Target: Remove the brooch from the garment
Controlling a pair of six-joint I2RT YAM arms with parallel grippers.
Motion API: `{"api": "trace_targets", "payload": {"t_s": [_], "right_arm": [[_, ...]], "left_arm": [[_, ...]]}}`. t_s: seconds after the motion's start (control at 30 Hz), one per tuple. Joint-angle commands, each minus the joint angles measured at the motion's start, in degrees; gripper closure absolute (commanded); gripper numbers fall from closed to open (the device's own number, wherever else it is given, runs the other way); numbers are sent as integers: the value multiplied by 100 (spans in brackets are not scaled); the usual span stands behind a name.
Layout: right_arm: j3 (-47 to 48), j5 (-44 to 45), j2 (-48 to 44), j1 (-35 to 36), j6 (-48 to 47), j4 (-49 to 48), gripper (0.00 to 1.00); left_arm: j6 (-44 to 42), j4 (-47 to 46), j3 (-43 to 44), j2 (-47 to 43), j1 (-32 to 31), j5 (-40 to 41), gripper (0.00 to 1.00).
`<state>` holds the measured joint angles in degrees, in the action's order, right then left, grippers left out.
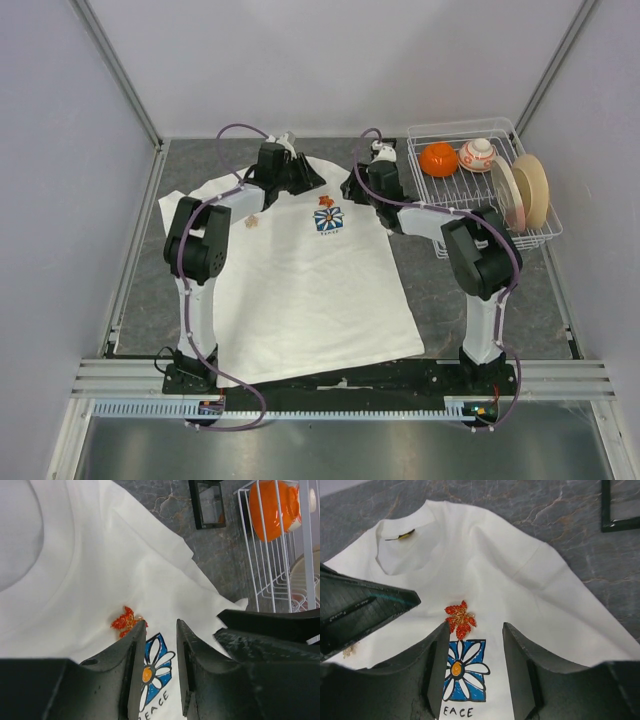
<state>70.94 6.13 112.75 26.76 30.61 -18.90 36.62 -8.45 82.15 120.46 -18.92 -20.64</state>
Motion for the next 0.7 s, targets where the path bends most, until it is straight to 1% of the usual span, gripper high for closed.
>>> {"api": "trace_targets", "payload": {"t_s": [0.0,0.1,0.17,0.27,0.43,0.67], "right_arm": [[157,-595,370,22,182,-668,48],[332,-832,634,22,226,-581,53],[377,-1051,774,31,261,-606,54],[465,-1184,933,48,288,-624,56],[570,-1228,1082,83,288,-554,57],[588,-1114,1117,136,288,-387,57]], "left_arm": [[266,-631,486,275,-24,-133,62],[223,-623,556,495,-7,-141,63],[179,-579,670,618,-7,-203,63],[3,-316,943,820,-7,-265,66],[-269,106,1207,1005,2,-326,67],[-428,300,1356,1111,-7,-520,67]]}}
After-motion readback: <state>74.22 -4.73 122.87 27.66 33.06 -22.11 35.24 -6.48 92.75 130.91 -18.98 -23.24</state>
